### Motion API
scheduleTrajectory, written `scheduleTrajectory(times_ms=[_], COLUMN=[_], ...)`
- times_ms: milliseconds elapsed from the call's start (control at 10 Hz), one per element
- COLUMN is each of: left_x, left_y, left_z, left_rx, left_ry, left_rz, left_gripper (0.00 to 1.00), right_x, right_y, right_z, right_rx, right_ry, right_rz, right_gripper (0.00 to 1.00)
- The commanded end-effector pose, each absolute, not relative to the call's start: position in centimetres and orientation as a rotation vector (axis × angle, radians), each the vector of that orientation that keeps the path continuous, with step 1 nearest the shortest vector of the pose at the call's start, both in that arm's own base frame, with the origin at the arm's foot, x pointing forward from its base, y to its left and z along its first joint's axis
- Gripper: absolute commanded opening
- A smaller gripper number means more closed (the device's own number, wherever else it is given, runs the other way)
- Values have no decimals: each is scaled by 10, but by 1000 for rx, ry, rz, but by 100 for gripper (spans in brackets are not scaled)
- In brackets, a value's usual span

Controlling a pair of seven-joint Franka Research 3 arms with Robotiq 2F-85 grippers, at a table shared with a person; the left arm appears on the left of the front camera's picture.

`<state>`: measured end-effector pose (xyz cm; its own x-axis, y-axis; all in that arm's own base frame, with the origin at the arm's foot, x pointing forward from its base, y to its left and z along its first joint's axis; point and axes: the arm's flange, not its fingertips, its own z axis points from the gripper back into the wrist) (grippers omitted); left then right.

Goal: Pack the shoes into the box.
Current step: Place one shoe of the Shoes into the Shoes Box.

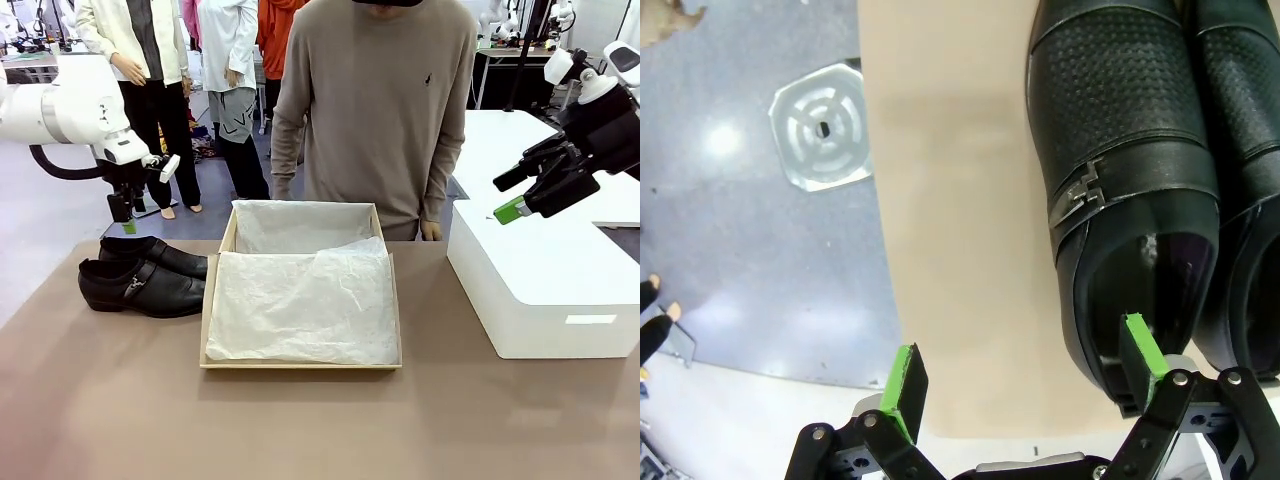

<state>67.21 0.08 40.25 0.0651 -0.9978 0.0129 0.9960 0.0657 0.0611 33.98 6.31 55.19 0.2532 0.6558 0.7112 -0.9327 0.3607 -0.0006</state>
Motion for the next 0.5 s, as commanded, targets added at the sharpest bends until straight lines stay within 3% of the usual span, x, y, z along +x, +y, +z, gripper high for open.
scheduleTrajectory(times_ms=[0, 400], left_x=[677, 678], left_y=[4, 7], left_z=[400, 390], left_rx=[35, 6], left_ry=[-30, -2], left_rz=[-1520, -1508], left_gripper=[100, 100], right_x=[343, 343], right_y=[63, 63], right_z=[552, 552], right_rx=[491, 491], right_ry=[-717, -717], right_rz=[1160, 1160], right_gripper=[100, 100])
